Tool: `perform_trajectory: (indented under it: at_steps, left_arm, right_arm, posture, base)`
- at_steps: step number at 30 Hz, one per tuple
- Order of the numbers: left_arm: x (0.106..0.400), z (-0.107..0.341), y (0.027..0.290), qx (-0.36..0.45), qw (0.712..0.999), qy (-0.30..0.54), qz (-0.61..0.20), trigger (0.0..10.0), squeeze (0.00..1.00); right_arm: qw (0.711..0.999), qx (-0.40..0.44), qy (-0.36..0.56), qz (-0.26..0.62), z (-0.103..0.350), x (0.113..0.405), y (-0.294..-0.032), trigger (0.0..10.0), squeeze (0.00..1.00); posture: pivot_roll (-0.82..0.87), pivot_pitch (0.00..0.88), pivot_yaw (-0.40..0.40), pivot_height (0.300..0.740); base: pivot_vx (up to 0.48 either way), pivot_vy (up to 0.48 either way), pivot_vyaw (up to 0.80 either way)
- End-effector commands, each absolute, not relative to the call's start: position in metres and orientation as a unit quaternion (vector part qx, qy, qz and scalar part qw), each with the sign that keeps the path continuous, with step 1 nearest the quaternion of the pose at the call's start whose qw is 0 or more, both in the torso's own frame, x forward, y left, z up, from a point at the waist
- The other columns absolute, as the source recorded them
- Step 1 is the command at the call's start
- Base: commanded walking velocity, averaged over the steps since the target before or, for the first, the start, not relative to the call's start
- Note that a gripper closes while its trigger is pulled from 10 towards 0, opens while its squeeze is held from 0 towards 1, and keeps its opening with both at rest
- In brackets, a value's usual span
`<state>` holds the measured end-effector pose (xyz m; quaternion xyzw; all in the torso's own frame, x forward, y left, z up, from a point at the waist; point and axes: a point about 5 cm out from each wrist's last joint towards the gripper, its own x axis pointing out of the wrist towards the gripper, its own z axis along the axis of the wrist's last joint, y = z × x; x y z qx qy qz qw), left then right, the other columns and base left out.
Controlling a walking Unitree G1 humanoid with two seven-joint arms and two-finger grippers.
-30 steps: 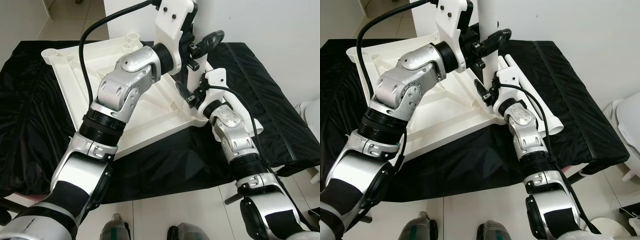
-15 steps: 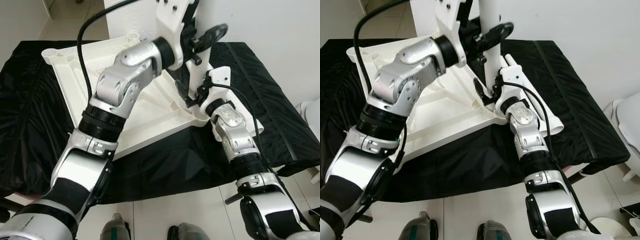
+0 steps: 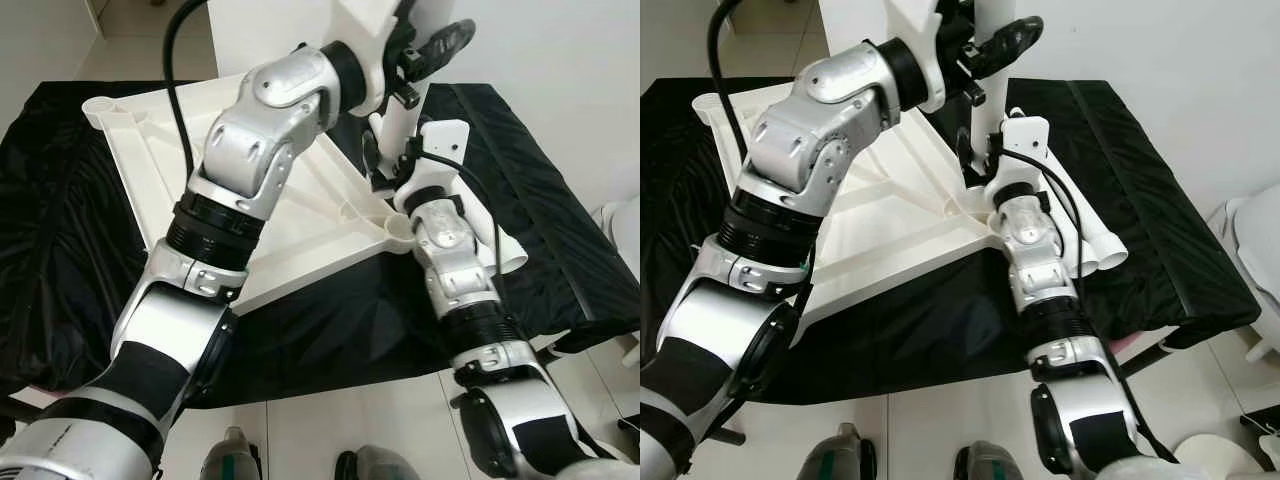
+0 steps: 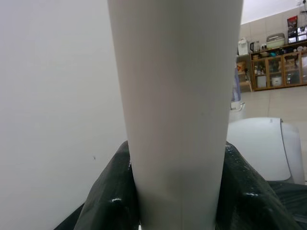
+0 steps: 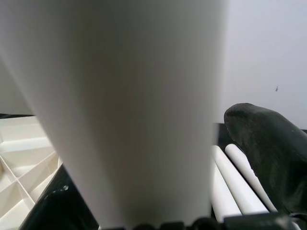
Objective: Building children table
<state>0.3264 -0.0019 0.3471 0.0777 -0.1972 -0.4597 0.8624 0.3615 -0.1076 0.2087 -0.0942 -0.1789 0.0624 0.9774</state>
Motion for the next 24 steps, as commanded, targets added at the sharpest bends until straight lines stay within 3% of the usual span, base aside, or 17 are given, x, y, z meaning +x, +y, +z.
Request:
perform_trajectory:
  at_steps: [1,8,24]
  left_arm:
    - [0.335,0.354,0.003,0.067,0.911,-0.205,-0.353,10.0,0.0]
    - [0.337,0.355,-0.001,0.038,0.929,-0.2,-0.31,10.0,0.0]
    - [0.34,0.364,0.0,0.036,0.935,-0.211,-0.282,10.0,0.0]
  right_arm:
    - [0.976,-0.094,-0.189,0.051,0.214,0.362,-0.108,10.0,0.0]
    - [0.976,-0.056,-0.209,-0.034,0.221,0.359,-0.096,10.0,0.0]
    - [0.976,-0.007,-0.201,-0.086,0.209,0.345,-0.085,10.0,0.0]
  posture:
    - [-0.02,0.0,-0.006,0.74]
    - [-0.01,0.0,-0.007,0.74]
    - [0.0,0.0,-0.012,0.74]
  base:
    - [0.0,0.0,0.0]
    - [0.0,0.0,0.0]
    - [0.0,0.0,0.0]
